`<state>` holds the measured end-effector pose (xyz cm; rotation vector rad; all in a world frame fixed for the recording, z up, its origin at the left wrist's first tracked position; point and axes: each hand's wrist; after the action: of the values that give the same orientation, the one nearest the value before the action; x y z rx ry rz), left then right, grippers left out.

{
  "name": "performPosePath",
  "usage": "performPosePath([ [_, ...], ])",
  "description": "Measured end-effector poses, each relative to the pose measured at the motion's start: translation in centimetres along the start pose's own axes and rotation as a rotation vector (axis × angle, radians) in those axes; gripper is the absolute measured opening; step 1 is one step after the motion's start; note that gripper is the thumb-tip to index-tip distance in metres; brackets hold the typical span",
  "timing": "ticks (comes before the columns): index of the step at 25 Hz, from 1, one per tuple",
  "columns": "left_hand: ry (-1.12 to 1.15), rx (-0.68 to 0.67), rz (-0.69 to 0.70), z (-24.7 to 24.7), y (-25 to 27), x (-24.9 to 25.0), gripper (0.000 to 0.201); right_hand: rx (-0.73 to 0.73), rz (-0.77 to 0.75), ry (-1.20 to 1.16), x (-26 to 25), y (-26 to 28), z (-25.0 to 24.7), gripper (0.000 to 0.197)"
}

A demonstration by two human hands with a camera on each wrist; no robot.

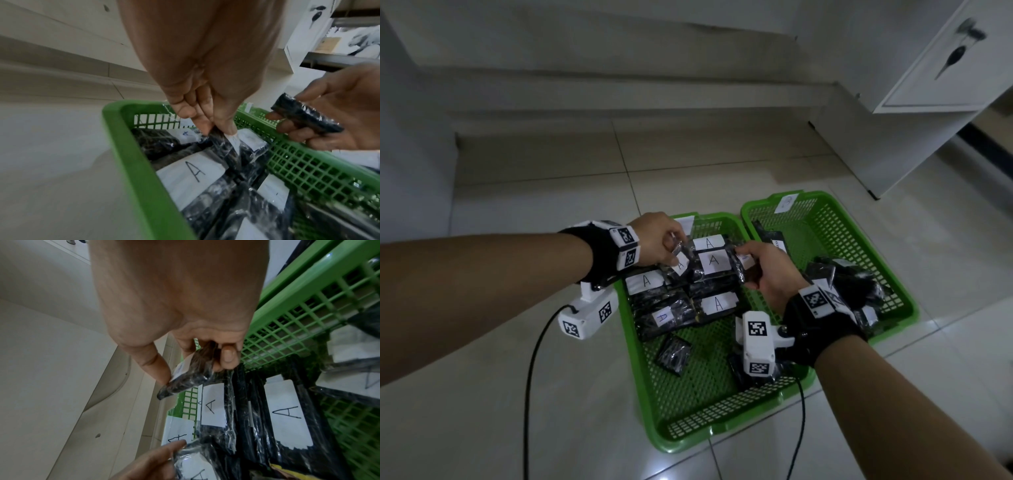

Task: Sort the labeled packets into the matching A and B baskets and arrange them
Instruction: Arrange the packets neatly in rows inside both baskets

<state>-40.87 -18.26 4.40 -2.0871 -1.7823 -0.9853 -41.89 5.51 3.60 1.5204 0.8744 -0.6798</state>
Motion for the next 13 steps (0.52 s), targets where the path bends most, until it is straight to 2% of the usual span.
performPosePath([
  [4,-0.375,-0.012,0.13,0.5,0.0,-0.1,0.05,0.031,0.01,0.027,0.2,-0.2,0.1,0.032],
  [6,-0.482,0.017,0.199,1.0,0.3,0.1,0.057,0.043,0.022,0.058,0.3,-0.4,0.2,0.048],
  [8,-0.547,0.011,0.197,1.8,0.6,0.3,0.068,0.012,0.001,0.129,0.4,-0.7,0.3,0.059],
  [11,-0.552,-0.025,0.144,2.8,0.8,0.6,0.059,0.001,-0.117,0.386,0.4,-0.2,0.9,0.071],
  [13,-0.516,-0.047,0.151,2.5,1.0,0.6,0.056,0.021,-0.254,0.644,0.3,1.1,1.5,0.067],
])
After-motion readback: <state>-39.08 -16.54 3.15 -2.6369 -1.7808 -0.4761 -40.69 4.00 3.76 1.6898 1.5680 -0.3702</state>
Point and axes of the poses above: each hand's wrist, its own y-axis away from the middle knuckle, its own z-axis out of the palm, x = y × z
